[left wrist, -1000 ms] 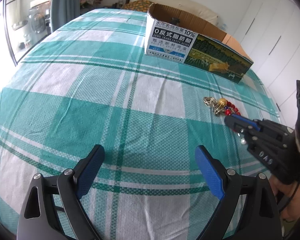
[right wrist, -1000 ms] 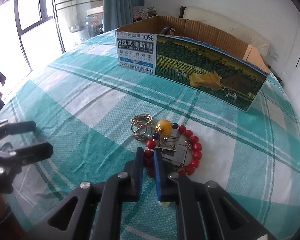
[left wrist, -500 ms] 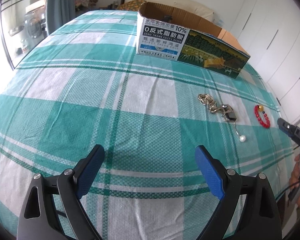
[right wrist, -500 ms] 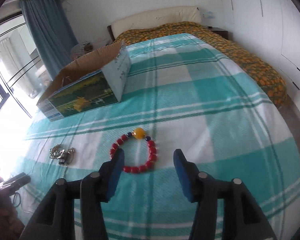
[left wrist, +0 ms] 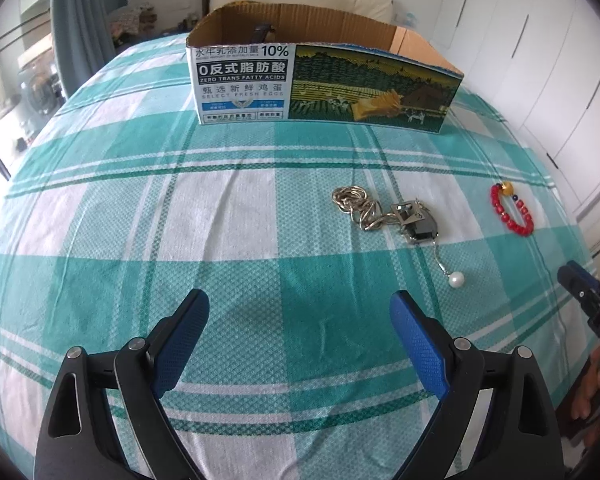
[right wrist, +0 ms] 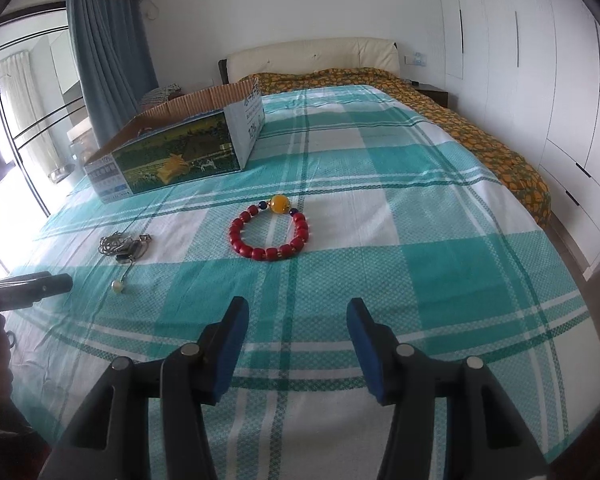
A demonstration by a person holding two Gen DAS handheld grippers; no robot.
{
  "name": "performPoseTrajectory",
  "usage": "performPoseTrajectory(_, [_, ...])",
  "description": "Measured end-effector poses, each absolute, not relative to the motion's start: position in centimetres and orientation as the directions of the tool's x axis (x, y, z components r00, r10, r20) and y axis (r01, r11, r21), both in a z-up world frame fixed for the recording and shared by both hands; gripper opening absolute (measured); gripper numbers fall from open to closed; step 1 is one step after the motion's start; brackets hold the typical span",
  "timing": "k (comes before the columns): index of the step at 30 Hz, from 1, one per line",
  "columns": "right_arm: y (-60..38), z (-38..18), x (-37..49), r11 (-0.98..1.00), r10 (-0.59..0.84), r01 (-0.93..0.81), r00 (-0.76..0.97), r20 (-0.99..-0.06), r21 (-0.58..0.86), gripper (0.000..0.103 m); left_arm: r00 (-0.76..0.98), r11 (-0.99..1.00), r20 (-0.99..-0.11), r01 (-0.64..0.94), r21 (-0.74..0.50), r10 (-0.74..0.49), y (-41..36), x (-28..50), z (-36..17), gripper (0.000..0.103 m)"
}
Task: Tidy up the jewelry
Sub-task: 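Grasp the silver keychain with the left tool while the right tool grasps the red bead bracelet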
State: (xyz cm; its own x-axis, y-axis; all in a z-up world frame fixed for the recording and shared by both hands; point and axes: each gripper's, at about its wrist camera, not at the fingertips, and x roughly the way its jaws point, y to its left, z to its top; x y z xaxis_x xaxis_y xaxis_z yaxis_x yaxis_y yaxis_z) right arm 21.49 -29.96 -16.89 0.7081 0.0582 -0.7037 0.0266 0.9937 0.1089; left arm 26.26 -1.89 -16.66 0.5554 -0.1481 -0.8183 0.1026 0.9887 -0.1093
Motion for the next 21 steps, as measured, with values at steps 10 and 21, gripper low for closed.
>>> performPoseTrajectory(10, [-29.3,-17.2,21.4,0.993,0.072,0.017,0.704,-0.707,0.118,0.053,0.546,0.992,-0.83,0.109,-0.066,-0.115,-2.0,26.6,-17.0,0.093])
performPoseTrajectory(21, [-28.1,-16.9,21.6,0.993,0.089,-0.008,0.705,-0.704,0.118,0.053,0.511,0.955,-0.85,0.293,0.038,-0.124,-4.3,29.6,-17.5,0.093])
